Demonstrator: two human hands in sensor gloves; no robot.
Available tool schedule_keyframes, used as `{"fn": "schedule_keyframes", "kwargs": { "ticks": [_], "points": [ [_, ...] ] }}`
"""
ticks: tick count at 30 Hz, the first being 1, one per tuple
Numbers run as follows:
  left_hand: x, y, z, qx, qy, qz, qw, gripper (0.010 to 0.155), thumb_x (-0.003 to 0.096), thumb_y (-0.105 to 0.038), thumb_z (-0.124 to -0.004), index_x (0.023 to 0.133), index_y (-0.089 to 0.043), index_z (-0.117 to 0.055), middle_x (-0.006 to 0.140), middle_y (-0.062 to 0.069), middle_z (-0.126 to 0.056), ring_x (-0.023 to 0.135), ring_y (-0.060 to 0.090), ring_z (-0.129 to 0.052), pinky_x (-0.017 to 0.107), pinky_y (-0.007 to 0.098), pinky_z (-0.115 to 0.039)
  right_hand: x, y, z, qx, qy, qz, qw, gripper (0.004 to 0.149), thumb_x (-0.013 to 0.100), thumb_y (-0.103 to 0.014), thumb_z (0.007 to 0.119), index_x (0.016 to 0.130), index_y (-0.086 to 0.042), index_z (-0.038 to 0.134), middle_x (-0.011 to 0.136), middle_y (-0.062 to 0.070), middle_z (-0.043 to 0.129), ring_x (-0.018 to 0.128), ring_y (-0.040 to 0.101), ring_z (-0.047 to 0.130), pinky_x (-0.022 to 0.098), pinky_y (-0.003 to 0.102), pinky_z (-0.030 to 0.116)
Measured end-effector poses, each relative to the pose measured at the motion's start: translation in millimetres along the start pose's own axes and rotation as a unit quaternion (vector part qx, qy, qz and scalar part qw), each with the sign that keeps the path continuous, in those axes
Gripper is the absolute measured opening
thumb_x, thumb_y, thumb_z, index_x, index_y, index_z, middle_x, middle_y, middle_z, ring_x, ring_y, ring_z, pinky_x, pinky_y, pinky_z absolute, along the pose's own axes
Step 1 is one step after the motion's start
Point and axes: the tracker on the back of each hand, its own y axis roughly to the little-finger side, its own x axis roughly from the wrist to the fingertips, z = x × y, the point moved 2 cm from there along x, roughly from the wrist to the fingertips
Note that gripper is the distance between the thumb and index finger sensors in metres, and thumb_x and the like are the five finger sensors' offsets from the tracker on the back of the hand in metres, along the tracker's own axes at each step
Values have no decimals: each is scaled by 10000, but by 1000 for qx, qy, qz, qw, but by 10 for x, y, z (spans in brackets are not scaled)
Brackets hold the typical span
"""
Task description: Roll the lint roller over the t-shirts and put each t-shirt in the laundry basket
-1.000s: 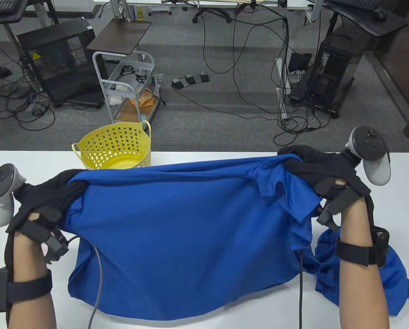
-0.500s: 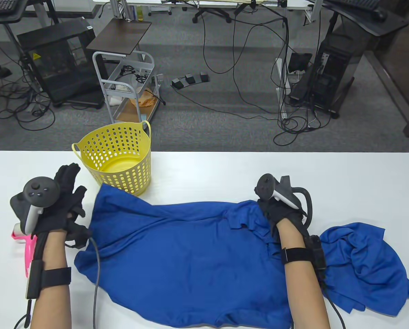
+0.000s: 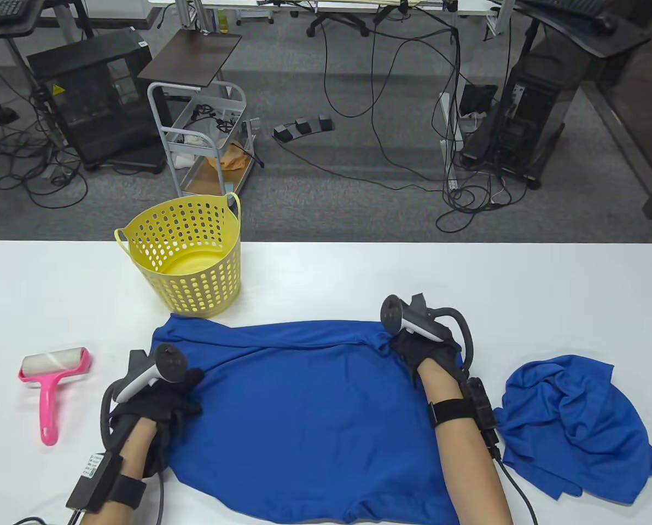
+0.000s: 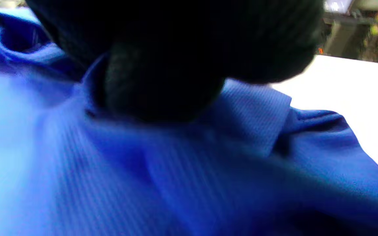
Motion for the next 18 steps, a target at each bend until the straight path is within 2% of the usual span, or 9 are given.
{"fn": "schedule_keyframes", "kwargs": {
  "ticks": [2, 4, 5, 6, 7, 8, 10, 15, 18],
  "points": [
    [2, 13, -10, -3, 9, 2, 1000, 711, 523, -516, -749, 1091, -497, -322, 1191, -53, -180, 1128, 377, -188, 781, 626, -366, 53, 143, -240, 81, 27, 37, 996, 392, 509, -428, 749, 863, -262, 774, 508, -158, 1029, 198, 27, 998, 128, 179, 899],
    [-3, 11, -17, -6, 7, 1, 1000, 708, 526, -515, -742, 1091, -497, -316, 1191, -61, -174, 1128, 374, -177, 782, 627, -353, 19, 276, -424, 202, 117, 79, 969, 417, 542, -417, 710, 935, -282, 672, 667, -147, 990, 316, 47, 1011, 221, 200, 910],
    [-5, 14, -23, -5, 8, 1, 1000, 708, 527, -518, -737, 1091, -497, -310, 1190, -66, -171, 1129, 371, -171, 783, 624, -349, 10, 289, -446, 248, 145, 78, 955, 484, 555, -395, 691, 1010, -301, 557, 849, -96, 925, 470, 85, 1016, 320, 235, 908],
    [-5, 15, -26, -4, 10, 1, 1000, 708, 528, -519, -732, 1092, -496, -304, 1189, -65, -165, 1128, 369, -166, 784, 622, -343, 37, 274, -427, 277, 143, 67, 948, 624, 561, -362, 683, 1074, -298, 334, 1118, 16, 642, 793, 205, 918, 489, 350, 857],
    [-7, 16, -29, -5, 11, 1, 1000, 709, 530, -521, -727, 1092, -496, -297, 1188, -66, -159, 1128, 367, -159, 785, 621, -337, 62, 259, -378, 281, 115, 82, 949, 708, 554, -352, 680, 1063, -301, 191, 1198, 62, 327, 1013, 301, 659, 653, 500, 720],
    [-9, 14, -28, -5, 11, 1, 1000, 710, 529, -523, -726, 1092, -497, -294, 1188, -68, -155, 1127, 367, -156, 785, 621, -335, 73, 253, -350, 259, 101, 87, 957, 730, 556, -352, 662, 1049, -284, 129, 1192, 78, 237, 1045, 336, 569, 707, 551, 642],
    [-8, 13, -29, -5, 14, 1, 1000, 710, 532, -523, -723, 1092, -497, -288, 1186, -69, -150, 1127, 365, -150, 786, 620, -331, 76, 228, -285, 187, 100, 81, 974, 701, 550, -357, 632, 1050, -262, 149, 1175, 104, 221, 1040, 381, 504, 712, 580, 597],
    [-11, 14, -37, -8, 19, 3, 1000, 712, 534, -526, -714, 1091, -499, -270, 1184, -71, -123, 1124, 359, -135, 786, 618, -312, -123, 186, -243, 89, 93, 44, 991, 561, 528, -369, 665, 1043, -295, 456, 1171, 46, 430, 1024, 395, 514, 695, 615, 565],
    [-12, 14, -38, -8, 20, 2, 1000, 717, 534, -528, -714, 1093, -498, -264, 1184, -69, -122, 1126, 357, -120, 788, 618, -309, -407, 146, -211, 74, 56, 20, 995, 565, 515, -426, 689, 1032, -287, 509, 1157, 47, 490, 1010, 402, 531, 683, 620, 562]
  ]
}}
